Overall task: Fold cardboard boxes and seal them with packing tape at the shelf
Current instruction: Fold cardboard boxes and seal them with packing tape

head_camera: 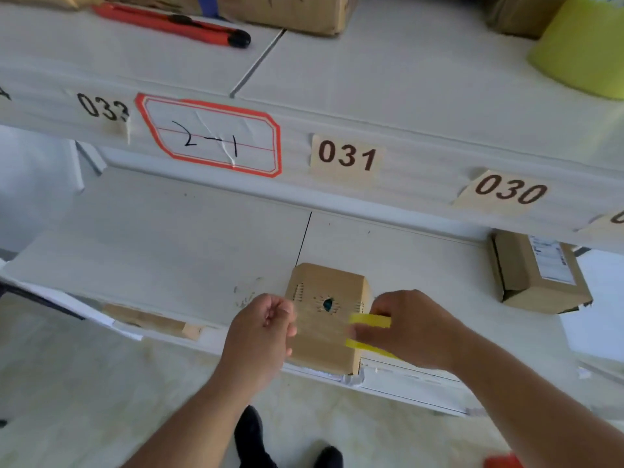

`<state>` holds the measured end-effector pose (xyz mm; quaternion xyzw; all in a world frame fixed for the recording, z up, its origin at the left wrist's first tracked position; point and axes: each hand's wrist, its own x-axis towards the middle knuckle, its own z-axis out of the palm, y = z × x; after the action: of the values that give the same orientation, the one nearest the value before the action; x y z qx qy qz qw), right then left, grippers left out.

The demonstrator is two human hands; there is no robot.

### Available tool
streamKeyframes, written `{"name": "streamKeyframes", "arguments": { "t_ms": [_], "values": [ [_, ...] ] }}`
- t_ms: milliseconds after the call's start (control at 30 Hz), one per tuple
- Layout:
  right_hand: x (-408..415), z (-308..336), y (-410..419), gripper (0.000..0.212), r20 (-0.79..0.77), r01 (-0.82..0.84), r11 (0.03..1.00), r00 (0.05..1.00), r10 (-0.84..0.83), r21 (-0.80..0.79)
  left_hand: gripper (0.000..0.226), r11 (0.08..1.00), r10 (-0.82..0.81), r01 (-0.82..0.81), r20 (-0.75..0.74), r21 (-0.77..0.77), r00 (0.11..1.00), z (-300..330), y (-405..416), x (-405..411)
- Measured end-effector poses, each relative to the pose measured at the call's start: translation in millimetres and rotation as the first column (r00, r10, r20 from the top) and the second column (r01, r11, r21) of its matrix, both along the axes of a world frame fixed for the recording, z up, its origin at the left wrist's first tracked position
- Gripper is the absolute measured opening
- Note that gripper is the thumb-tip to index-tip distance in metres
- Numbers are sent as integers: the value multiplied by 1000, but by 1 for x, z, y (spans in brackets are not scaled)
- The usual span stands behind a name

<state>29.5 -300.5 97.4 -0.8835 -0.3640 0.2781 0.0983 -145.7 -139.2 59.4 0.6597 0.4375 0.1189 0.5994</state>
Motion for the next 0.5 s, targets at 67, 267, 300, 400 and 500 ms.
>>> {"name": "streamKeyframes", "arguments": {
  "t_ms": [67, 267, 300, 400, 500],
  "values": [
    [12, -2, 1, 61, -76, -4, 1000, 997, 5, 12, 21, 999, -2, 2, -9, 36, 1000, 0, 9, 8],
    [61, -42, 7, 84, 115, -10, 977, 993, 36, -214, 19, 997, 78, -76, -60, 31, 995, -40, 63, 42],
    [67, -51, 10, 85, 125, 10, 976, 992, 18, -217, 19, 997, 72, -74, -82, -24, 994, -53, 69, 46],
    [80, -69, 14, 89, 144, 39, 966, 990, -2, -254, 20, 990, 92, -103, -116, -92, 989, -80, 82, 51],
    [89, -84, 12, 89, 151, 63, 956, 988, -20, -286, 20, 984, 106, -119, -99, -131, 989, -95, 90, 50]
  ]
}}
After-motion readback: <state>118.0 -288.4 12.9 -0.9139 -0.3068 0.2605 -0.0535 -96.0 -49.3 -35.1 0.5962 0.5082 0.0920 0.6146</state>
